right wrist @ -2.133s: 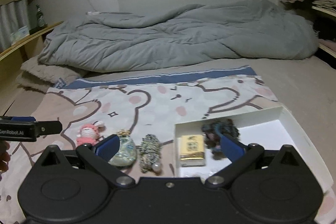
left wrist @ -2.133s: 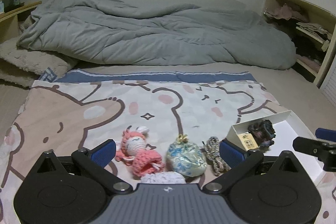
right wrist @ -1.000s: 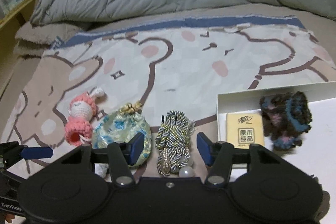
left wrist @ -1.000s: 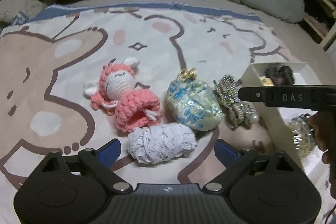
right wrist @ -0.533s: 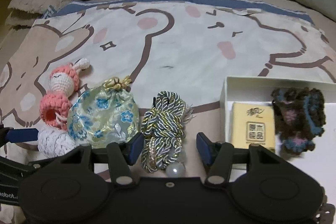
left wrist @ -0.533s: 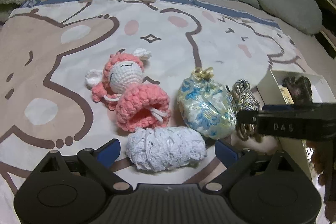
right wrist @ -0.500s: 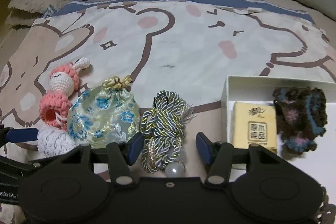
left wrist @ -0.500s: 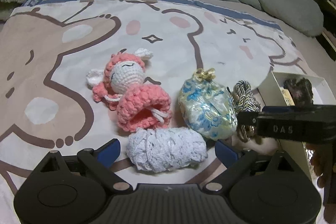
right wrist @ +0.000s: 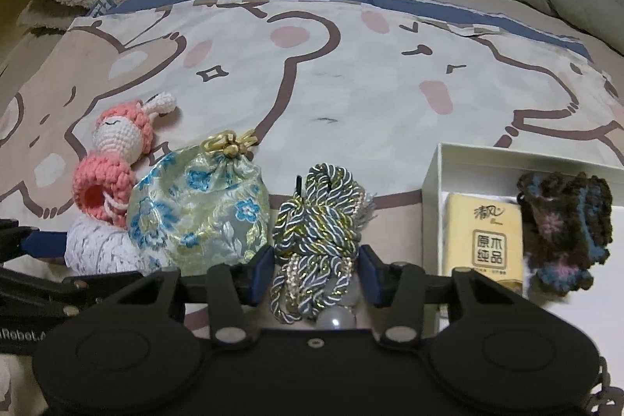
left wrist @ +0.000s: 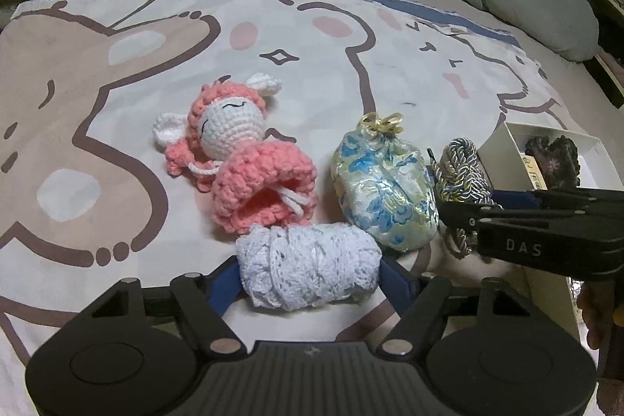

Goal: Organize objects
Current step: 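Grasp the white crochet roll with the left tool while the right grasps the striped rope, then carry the crochet roll and striped rope over the white box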

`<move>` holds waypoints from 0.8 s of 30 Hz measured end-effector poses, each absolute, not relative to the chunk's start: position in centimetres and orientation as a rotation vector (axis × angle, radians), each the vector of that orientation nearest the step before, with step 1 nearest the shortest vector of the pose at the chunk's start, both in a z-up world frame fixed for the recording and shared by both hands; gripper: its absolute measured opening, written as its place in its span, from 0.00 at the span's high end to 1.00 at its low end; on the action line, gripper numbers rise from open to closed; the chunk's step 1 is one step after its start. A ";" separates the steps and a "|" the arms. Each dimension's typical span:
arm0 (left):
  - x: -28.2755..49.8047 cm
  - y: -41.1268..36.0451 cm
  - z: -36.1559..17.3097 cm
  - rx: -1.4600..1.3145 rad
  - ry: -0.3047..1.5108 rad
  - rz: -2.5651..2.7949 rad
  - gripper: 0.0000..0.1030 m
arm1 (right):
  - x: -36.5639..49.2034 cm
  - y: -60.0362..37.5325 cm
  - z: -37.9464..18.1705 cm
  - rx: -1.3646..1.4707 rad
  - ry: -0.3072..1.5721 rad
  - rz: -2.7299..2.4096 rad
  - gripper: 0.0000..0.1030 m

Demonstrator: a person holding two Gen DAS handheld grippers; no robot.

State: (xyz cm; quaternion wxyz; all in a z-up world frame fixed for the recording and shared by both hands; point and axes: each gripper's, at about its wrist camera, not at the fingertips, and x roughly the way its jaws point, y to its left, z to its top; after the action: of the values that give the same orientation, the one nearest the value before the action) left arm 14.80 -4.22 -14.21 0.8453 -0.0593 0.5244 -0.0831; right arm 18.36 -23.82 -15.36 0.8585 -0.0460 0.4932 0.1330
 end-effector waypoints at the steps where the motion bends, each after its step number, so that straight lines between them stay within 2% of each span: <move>1: 14.7 -4.2 -14.0 -0.125 1.107 -0.175 0.28 | 18.3 -23.9 -15.2 -0.093 1.034 0.281 0.54; 24: 9.8 -2.2 -6.1 -0.161 0.912 -0.150 0.29 | 12.2 -24.8 -7.3 -0.034 0.879 0.334 0.54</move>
State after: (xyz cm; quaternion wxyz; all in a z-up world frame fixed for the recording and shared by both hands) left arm 9.81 -2.25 -6.13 0.8921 -0.0775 0.4392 -0.0725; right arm 12.25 -24.80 -7.28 0.8915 -0.0165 0.4232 0.1609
